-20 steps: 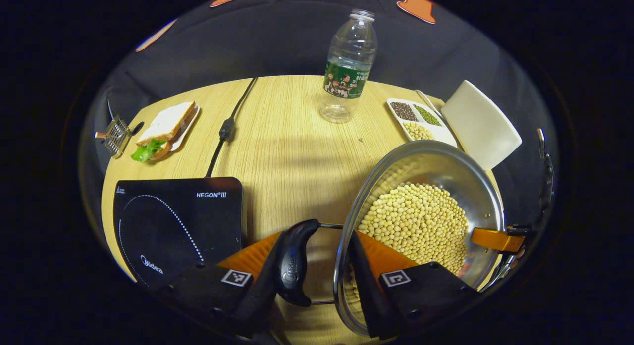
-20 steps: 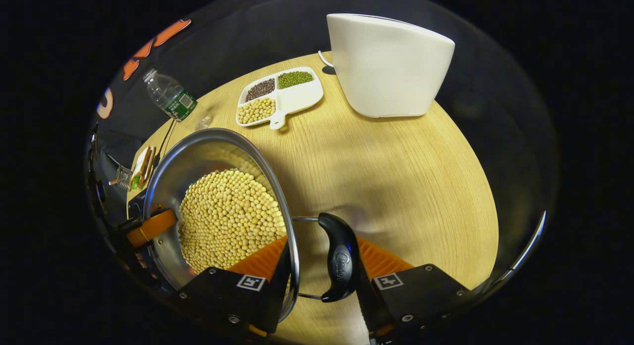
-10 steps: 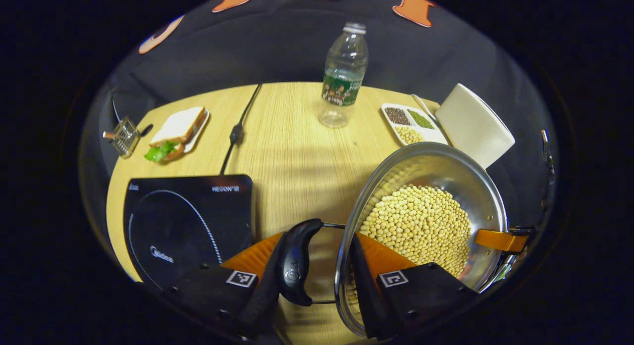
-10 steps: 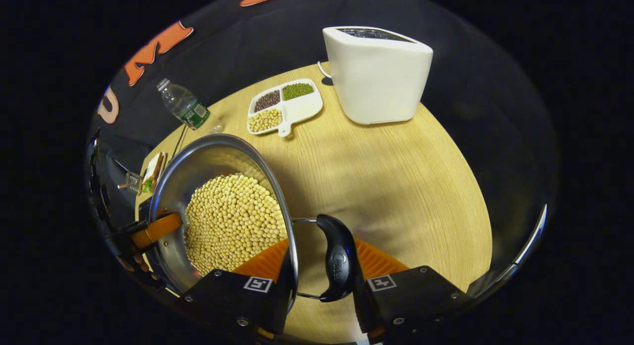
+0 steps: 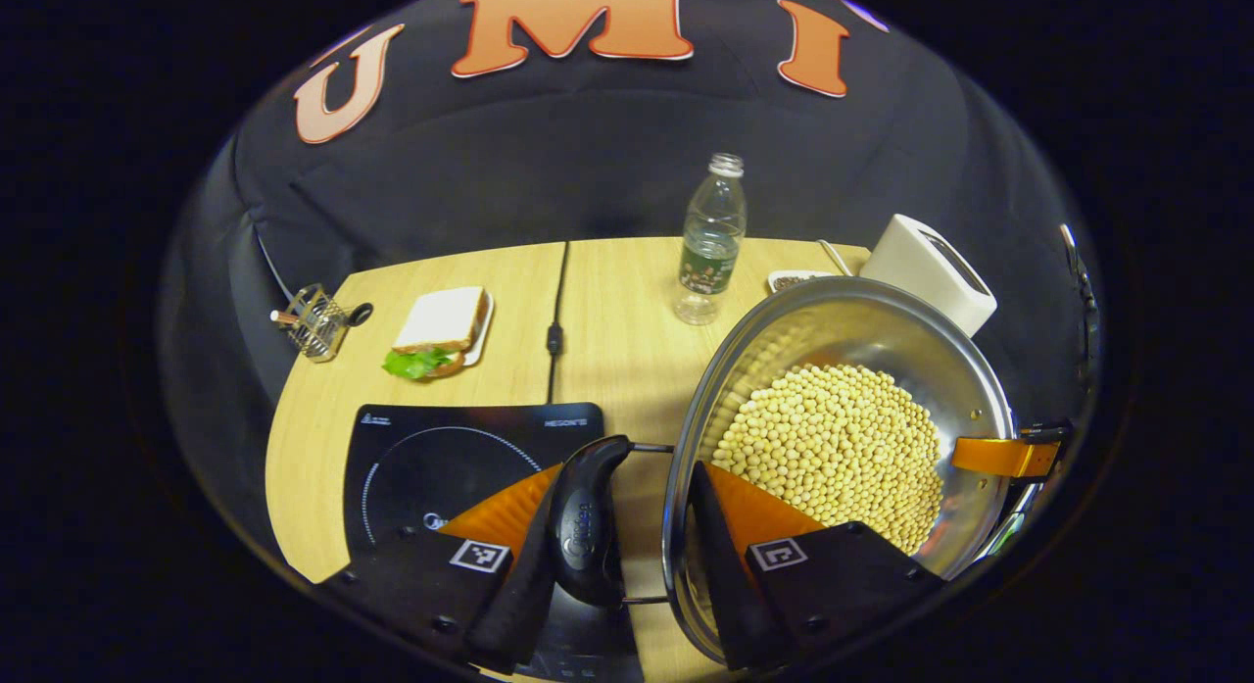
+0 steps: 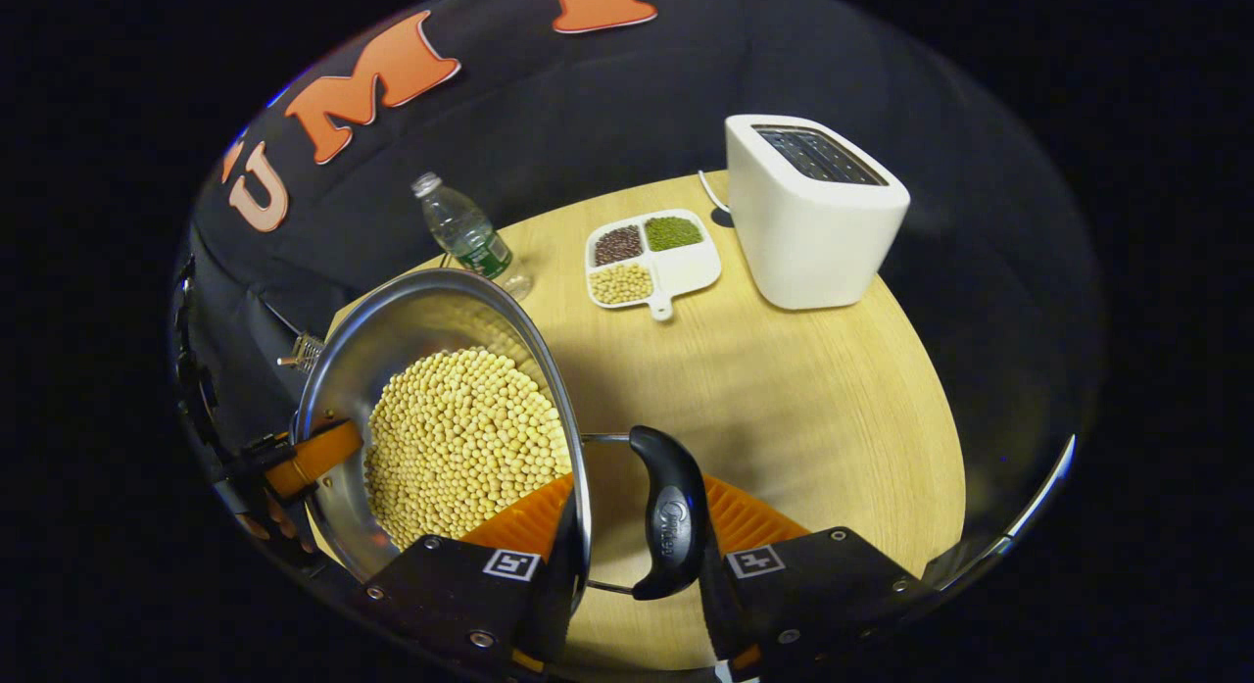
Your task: First push the handle of the pot to place it horizontally, then grasp the pot with both hands and set it on the induction cooktop.
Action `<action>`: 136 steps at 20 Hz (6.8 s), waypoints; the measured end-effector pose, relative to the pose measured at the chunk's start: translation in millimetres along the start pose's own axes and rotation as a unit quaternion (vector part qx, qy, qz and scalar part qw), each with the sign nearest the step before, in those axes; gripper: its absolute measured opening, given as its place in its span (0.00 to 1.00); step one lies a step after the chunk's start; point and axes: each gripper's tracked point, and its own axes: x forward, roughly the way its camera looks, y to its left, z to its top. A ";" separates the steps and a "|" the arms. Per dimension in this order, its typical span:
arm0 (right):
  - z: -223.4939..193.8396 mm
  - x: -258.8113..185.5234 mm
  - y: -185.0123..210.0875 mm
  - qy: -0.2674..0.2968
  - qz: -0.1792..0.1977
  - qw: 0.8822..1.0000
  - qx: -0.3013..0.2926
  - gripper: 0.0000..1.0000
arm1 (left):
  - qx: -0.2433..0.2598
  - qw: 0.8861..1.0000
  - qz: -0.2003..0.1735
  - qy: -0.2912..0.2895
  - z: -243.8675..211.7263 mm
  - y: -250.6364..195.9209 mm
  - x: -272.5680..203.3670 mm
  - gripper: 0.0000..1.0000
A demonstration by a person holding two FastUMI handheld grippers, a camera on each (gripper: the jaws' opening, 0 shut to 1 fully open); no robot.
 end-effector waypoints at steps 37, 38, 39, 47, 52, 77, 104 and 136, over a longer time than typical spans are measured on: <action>-30.2 85.2 263.1 0.048 0.018 0.997 -0.054 0.60 | -0.097 0.993 0.060 0.044 20.0 100.4 -108.6 0.75; -30.5 88.6 262.8 0.051 0.016 0.997 -0.052 0.51 | -0.097 0.992 0.059 0.049 21.1 100.6 -110.5 0.75; -31.1 92.3 263.2 0.054 0.015 0.997 -0.051 0.55 | -0.099 0.992 0.059 0.051 21.9 102.2 -110.5 0.75; -36.7 113.8 266.8 0.060 0.011 0.997 -0.038 0.51 | -0.125 0.989 0.054 0.060 20.0 102.0 -103.0 0.76; -37.7 104.9 270.5 0.051 0.020 0.998 -0.039 0.66 | -0.125 0.989 0.064 0.043 25.6 101.9 -107.9 0.86; 116.3 -137.8 58.7 -0.264 0.007 0.960 -0.096 0.94 | -0.066 0.948 0.156 -0.271 190.3 40.7 -308.4 0.97; 207.6 -509.4 -93.5 -0.586 -0.095 0.790 -0.151 0.99 | -0.044 0.785 0.151 -0.600 326.3 -46.8 -696.2 0.92; 238.8 -528.4 -60.8 -0.599 -0.100 0.780 -0.150 0.95 | -0.083 0.798 0.094 -0.589 342.8 -40.9 -693.8 0.94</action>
